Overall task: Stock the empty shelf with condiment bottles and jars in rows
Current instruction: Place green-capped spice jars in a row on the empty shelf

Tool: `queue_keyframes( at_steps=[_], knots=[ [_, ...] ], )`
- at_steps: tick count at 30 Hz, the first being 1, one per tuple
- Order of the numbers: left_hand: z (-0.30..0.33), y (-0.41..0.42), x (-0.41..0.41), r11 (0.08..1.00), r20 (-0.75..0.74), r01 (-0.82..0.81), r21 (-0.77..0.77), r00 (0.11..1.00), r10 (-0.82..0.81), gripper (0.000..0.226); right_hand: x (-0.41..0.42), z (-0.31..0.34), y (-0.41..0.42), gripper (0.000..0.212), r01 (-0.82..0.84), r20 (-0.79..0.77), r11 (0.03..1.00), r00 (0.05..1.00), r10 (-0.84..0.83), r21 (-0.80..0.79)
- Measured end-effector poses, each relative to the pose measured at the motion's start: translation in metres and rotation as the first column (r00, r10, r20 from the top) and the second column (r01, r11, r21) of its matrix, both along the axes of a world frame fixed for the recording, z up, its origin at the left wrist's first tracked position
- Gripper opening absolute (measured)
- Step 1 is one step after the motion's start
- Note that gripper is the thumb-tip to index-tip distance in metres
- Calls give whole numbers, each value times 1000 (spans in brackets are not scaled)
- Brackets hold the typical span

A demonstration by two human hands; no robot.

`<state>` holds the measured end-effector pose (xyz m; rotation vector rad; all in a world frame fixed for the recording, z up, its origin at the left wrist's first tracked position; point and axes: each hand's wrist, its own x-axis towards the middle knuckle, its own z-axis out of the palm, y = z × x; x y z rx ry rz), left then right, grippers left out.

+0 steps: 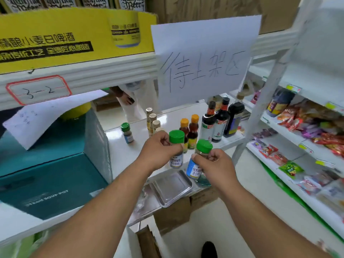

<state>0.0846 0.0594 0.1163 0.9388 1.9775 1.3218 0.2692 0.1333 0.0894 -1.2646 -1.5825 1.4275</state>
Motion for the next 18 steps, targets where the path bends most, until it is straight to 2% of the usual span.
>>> queue_keyframes(
  at_steps=[4, 8, 16, 18],
  knots=[
    [7, 42, 56, 991, 7, 136, 0, 991, -136, 43, 58, 4, 25, 37, 169, 14, 986, 985, -170, 8],
    [8, 88, 113, 964, -21, 265, -28, 964, -266, 28, 116, 7, 53, 41, 328, 29, 944, 944, -329, 30],
    [-1, 208, 240, 892, -7, 445, -75, 894, -447, 42, 232, 14, 127, 39, 530, 114, 844, 837, -536, 80],
    [0, 241, 274, 878, -24, 474, -71, 879, -476, 40, 266, 12, 153, 38, 566, 124, 820, 810, -573, 90]
  ],
)
